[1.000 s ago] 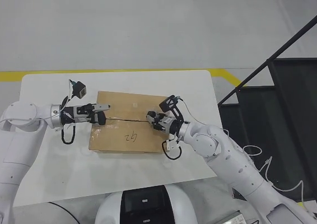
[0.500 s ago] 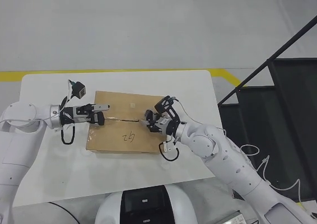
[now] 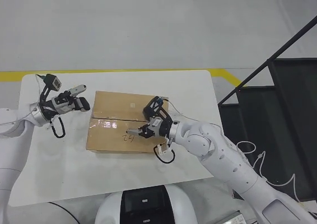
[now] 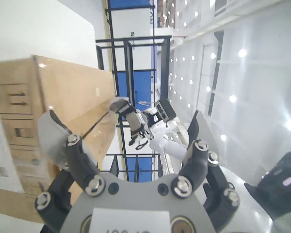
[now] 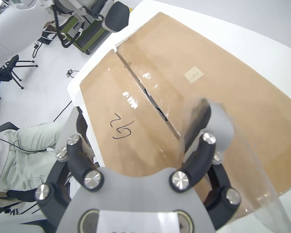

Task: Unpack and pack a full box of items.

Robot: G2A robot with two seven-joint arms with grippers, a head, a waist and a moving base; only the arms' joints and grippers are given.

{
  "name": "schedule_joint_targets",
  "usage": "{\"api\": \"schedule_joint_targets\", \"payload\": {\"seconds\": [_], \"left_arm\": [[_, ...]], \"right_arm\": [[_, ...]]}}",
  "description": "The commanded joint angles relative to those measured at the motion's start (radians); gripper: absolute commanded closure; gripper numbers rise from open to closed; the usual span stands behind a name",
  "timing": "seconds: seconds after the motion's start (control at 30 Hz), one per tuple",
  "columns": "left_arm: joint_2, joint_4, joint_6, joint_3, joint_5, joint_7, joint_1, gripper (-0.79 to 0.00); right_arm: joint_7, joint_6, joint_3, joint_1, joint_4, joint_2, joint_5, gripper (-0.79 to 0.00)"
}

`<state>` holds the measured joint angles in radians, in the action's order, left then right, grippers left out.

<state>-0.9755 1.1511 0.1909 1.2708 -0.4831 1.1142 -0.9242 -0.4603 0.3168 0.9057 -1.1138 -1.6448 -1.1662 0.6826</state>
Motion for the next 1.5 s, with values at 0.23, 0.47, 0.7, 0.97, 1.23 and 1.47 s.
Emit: {"api": "schedule_joint_targets", "payload": {"seconds": [0.23,0.47,0.7,0.97,1.23,1.47], "left_arm": [[-0.015,-0.026,-0.042,-0.069,0.192,-0.214,0.017,-0.785],[-0.017,-0.018,-0.069,-0.102,0.221,-0.109,0.026,-0.785],[-0.03,0.015,-0.096,-0.157,0.238,-0.072,0.05,-0.785],[-0.054,-0.001,-0.112,-0.223,0.243,-0.064,0.099,-0.785],[-0.082,-0.039,-0.112,-0.294,0.226,-0.019,0.152,-0.785],[-0.101,-0.096,-0.085,-0.316,0.179,0.001,0.189,-0.785]], "right_arm": [[-0.014,0.006,-0.022,0.027,0.005,-0.013,-0.002,-0.785],[-0.034,0.02,-0.019,0.018,-0.007,-0.014,0.002,-0.785],[-0.043,0.027,0.003,-0.005,-0.02,-0.01,0.002,-0.785],[-0.059,0.039,0.048,-0.041,-0.027,0.0,-0.01,-0.785],[-0.073,0.052,0.081,-0.084,-0.06,0.011,0.007,-0.785],[-0.085,0.063,0.099,-0.12,-0.095,0.019,0.029,-0.785]]}}
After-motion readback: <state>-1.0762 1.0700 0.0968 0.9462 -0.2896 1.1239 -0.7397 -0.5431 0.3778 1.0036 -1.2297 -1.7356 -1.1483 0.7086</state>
